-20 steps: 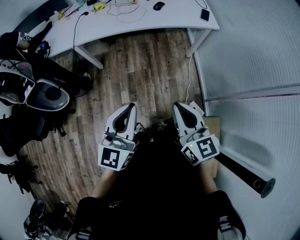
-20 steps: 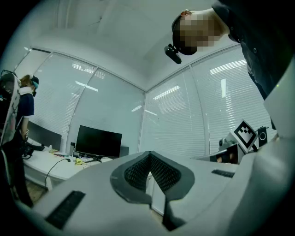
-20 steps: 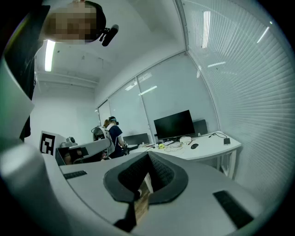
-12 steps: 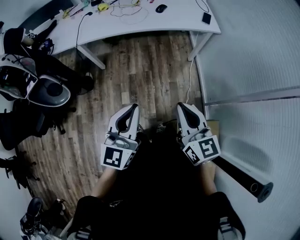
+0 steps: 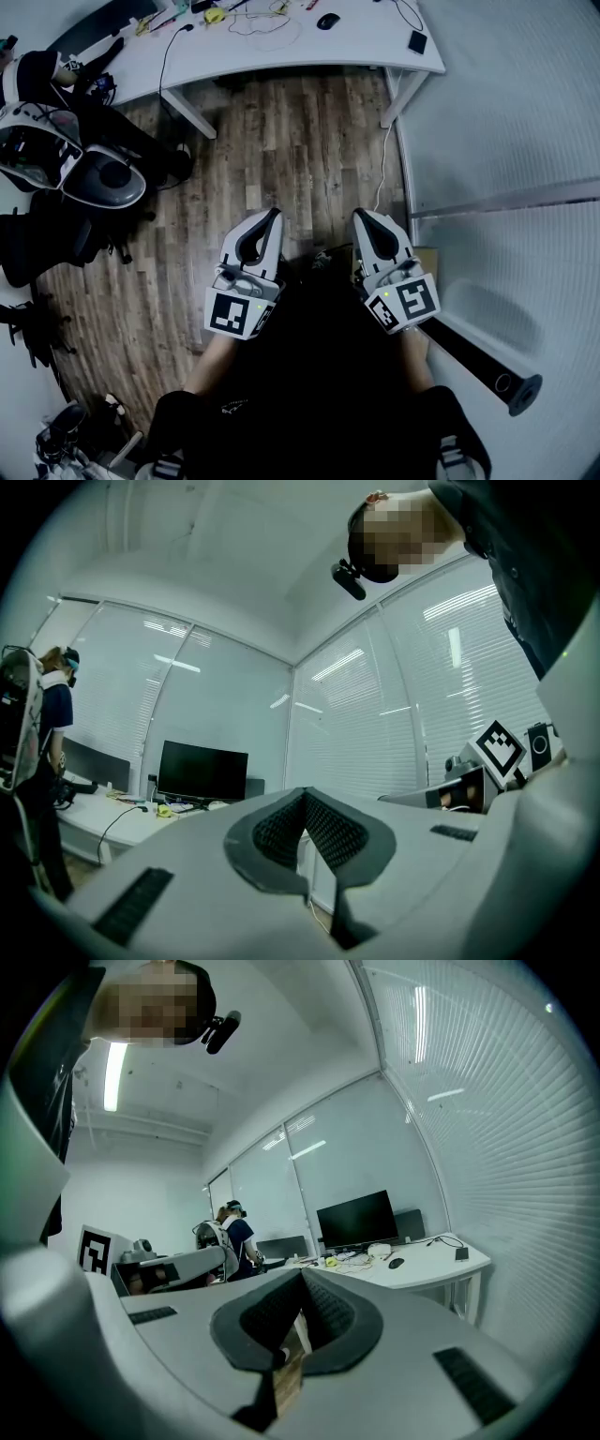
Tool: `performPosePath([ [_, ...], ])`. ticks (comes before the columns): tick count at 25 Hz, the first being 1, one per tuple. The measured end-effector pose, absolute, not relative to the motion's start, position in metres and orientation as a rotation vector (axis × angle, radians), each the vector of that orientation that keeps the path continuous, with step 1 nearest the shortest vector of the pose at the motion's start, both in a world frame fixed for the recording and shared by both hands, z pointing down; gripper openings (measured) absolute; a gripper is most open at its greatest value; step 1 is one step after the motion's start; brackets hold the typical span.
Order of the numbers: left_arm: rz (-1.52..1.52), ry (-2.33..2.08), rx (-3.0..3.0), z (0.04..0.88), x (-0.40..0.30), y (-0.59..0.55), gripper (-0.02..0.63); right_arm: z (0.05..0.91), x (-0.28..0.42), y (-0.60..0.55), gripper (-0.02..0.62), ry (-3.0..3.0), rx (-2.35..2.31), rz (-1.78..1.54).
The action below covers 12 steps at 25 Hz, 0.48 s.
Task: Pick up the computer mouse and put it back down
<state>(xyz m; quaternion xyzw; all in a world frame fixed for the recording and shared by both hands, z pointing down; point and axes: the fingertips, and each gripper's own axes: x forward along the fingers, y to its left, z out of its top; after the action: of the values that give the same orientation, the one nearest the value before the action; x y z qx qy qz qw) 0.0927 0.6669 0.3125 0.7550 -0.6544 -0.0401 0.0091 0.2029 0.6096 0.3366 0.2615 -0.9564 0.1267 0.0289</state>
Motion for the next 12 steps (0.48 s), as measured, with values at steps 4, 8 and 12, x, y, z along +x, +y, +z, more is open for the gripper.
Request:
performPosePath([
  [4,-0.128,-2.068,2.343,0.316,0.101,0.668,0.008,0.340,0.213,0.608,-0.002,-2.955,0.816,0.404],
  [8,-0.121,-2.081,2.324,0.324,0.109,0.671,0.006,0.346,0.224,0.609,-0.002,-2.956,0.814,0.397],
  [12,-0.114,-2.076,2.325,0.326,0.104,0.660,0.008,0.347,0.221,0.595,-0.002,-2.949,0.830,0.400],
])
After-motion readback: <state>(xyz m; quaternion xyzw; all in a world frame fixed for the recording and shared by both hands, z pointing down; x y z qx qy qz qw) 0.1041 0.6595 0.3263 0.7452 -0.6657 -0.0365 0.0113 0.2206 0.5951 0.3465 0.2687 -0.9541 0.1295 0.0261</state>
